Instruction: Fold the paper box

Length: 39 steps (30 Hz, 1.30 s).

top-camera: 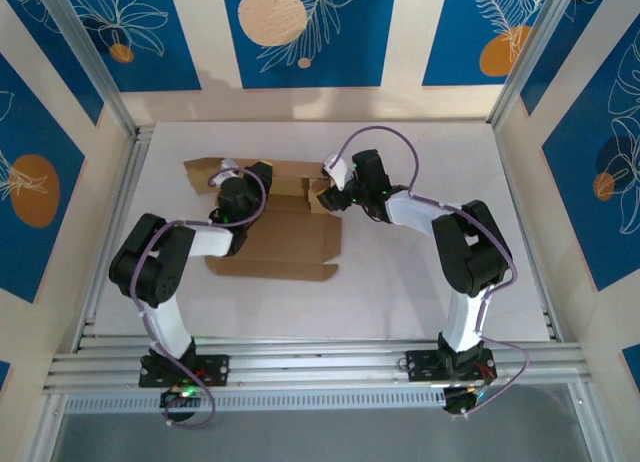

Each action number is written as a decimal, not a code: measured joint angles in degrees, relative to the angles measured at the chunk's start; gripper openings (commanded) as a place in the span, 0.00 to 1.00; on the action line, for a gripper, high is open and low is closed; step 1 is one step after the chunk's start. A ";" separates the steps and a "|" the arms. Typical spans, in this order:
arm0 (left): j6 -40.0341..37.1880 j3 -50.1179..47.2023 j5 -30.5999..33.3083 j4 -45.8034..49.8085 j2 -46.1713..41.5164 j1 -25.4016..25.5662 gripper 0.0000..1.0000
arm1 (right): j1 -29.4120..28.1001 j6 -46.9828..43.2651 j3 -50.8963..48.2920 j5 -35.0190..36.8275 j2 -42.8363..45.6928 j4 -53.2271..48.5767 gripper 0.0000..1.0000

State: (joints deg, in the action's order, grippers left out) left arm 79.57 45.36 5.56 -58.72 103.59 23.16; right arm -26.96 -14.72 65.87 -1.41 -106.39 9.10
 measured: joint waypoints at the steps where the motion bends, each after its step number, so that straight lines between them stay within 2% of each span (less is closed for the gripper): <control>1: 0.24 -0.07 -0.17 -0.11 0.00 0.00 0.00 | -0.24 0.90 -0.33 0.55 0.00 0.22 0.59; 12: 2.03 -1.16 -1.88 -0.87 -0.44 0.76 0.00 | -2.27 7.37 -6.88 7.52 0.42 6.84 0.58; 30: 3.10 -2.25 0.59 0.07 -2.12 2.19 0.00 | -2.56 11.23 -6.67 13.90 0.28 8.04 0.34; 39: 4.11 -2.91 4.22 3.48 -4.98 4.07 0.00 | -4.15 13.35 -3.28 22.18 -1.64 6.25 0.26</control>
State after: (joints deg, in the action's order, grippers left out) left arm 83.68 42.46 9.78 -55.24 98.61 27.22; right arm -31.11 -1.37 62.59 20.78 -108.03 15.35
